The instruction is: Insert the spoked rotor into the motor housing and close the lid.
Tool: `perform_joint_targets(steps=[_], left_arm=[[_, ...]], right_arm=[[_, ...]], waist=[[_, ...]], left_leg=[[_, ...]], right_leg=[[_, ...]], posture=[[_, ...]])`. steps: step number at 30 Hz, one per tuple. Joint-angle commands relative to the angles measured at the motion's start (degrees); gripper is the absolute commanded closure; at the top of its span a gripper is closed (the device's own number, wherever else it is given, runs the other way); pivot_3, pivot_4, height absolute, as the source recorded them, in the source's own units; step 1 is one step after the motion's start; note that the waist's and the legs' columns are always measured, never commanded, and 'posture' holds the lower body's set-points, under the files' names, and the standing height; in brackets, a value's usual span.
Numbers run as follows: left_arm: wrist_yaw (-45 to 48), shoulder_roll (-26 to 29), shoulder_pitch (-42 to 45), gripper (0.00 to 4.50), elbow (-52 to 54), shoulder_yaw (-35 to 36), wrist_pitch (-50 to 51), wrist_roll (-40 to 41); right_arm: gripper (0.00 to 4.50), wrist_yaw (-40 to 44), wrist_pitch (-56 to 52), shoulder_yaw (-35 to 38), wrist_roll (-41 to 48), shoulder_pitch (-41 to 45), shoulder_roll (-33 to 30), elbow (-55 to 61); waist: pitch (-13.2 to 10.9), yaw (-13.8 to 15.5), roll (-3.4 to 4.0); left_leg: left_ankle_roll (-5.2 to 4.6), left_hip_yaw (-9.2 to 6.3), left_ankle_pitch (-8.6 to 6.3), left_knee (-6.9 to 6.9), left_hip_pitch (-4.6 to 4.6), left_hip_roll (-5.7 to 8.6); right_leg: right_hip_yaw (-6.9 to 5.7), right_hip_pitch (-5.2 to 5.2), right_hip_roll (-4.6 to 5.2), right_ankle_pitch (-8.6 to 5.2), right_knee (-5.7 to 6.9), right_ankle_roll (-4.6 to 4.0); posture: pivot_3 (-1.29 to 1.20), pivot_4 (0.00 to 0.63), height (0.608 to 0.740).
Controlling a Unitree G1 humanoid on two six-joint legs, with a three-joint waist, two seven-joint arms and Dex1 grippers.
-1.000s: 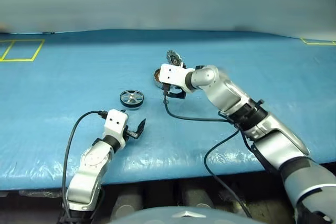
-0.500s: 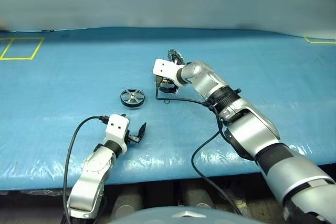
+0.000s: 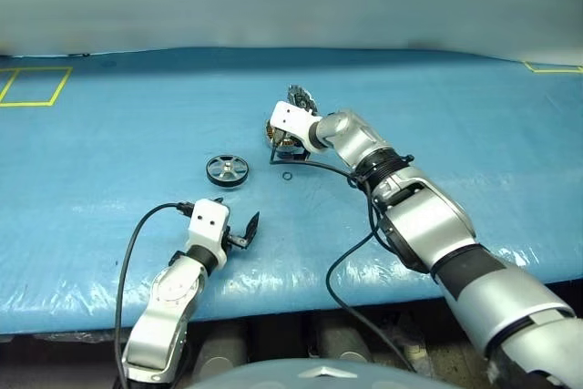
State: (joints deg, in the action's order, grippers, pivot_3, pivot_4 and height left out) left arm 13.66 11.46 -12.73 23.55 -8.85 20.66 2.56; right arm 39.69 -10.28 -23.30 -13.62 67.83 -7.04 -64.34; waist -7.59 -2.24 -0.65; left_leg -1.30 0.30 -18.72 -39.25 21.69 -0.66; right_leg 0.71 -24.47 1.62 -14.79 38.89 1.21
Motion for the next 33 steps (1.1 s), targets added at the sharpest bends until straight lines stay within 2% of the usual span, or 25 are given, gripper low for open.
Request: perform_joint_targets(steps=[1,11,31,33], left_arm=[[-0.78,-0.14,-0.22,0.0,2.34,-0.36,-1.08,-0.97],[-2.25,-0.7,-0.87,0.0,2.24,-0.42,-1.35,-0.95],[-2.96,-0.98,-1.35,0.0,1.89,-0.85,-1.71,-1.16],[-3.08,-1.08,-1.42,0.0,1.87,-0.82,-1.76,-1.23]], right_arm=[[0.03,-0.26,1.2,2.13,0.45,2.36,1.01,0.98],[0.03,-1.71,0.87,2.51,-1.83,2.11,1.36,-3.65],[0.03,-0.58,-0.94,4.27,-2.14,0.99,2.89,-5.71],[0.41,-0.42,-1.16,4.28,-2.19,1.03,3.01,-5.88]], waist=[[-0.01,0.01,0.02],[-0.02,0.08,0.03],[-0.01,-0.04,0.08],[-0.01,-0.02,0.08]], left_leg=[[0.0,0.0,0.0,0.0,0.0,0.0],[0.0,-0.01,0.0,-0.01,0.0,0.03],[0.05,-0.01,0.09,-0.03,-0.02,0.04],[0.06,-0.01,0.11,-0.03,-0.02,0.04]], right_leg=[[0.0,0.0,0.0,0.0,0.0,0.0],[0.0,0.0,0.03,0.0,0.01,0.0],[0.0,0.02,0.04,0.0,0.11,0.0],[0.0,0.01,0.03,0.0,0.12,-0.01]], posture=[[0.0,0.15,0.74],[0.0,0.15,0.74],[0.0,0.15,0.74],[0.0,0.15,0.74]])
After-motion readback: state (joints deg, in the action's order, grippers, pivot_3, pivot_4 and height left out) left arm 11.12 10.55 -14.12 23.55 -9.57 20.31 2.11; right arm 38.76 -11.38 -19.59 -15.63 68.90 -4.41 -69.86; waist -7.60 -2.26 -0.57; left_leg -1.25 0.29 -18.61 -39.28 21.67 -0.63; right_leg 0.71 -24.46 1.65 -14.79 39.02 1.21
